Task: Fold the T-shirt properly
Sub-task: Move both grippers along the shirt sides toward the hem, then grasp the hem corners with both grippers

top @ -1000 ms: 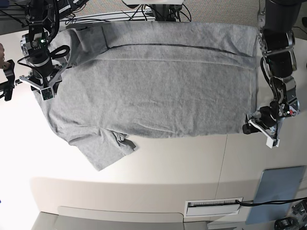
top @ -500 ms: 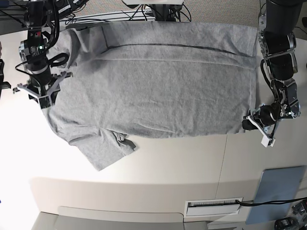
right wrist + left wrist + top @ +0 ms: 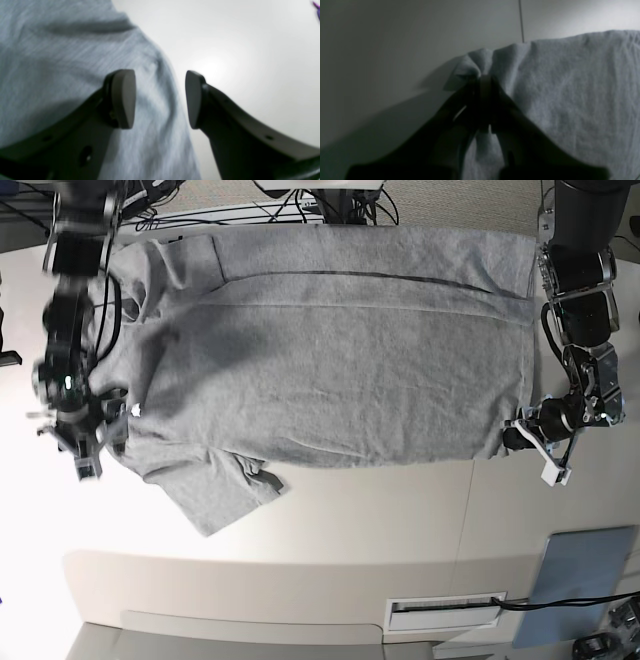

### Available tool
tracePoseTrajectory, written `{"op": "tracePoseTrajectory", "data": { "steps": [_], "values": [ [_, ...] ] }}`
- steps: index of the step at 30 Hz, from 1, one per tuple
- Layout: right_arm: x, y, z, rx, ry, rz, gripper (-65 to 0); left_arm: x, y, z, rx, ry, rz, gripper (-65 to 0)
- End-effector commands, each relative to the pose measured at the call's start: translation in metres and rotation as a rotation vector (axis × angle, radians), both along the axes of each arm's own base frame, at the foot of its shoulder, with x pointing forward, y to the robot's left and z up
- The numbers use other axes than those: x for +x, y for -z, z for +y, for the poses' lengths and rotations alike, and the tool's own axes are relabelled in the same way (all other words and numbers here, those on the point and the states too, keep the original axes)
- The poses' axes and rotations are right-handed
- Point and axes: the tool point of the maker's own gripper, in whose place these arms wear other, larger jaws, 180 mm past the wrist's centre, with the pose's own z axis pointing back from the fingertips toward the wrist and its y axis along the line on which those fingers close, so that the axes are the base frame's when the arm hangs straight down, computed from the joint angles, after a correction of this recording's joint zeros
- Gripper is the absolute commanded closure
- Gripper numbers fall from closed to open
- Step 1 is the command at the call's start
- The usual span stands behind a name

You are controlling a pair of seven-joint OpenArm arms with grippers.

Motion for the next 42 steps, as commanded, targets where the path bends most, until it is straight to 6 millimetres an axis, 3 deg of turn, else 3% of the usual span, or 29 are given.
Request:
{"op": "tracePoseTrajectory", "data": {
  "steps": [1, 6, 11, 20, 23, 28, 42],
  "values": [
    [0.020, -0.018, -0.007, 0.001, 0.004, -0.037, -31.2, -0.001, -0.002, 0.008, 0.037, 0.011, 0.021, 0.0],
    [0.059, -0.003, -0.012, 0.080, 0.013, 0.078, -31.2, -0.001, -0.002, 0.008, 0.037, 0.011, 0.020, 0.0],
    [0.078, 0.016, -0.013, 0.106, 0.023, 0.198, -31.2, -0.001, -0.002, 0.009, 0.041, 0.009, 0.023, 0.0],
    [0.058, 0.050, -0.015, 0.089, 0.017, 0.386, -30.5, -0.001, -0.002, 0.009, 0.041, 0.009, 0.023, 0.0],
    [0.053, 0.056, -0.014, 0.090, 0.014, 0.401, -20.7, -0.001, -0.002, 0.009, 0.040, 0.009, 0.023, 0.0],
    [0.054, 0.056, -0.014, 0.091, 0.013, 0.392, 0.0, -0.001, -0.002, 0.009, 0.040, 0.008, 0.020, 0.0],
    [0.082, 0.026, -0.008, 0.064, -0.031, 0.276, 0.0, 0.027, -0.042, 0.017, 0.038, -0.070, -0.105, 0.0]
  ]
}}
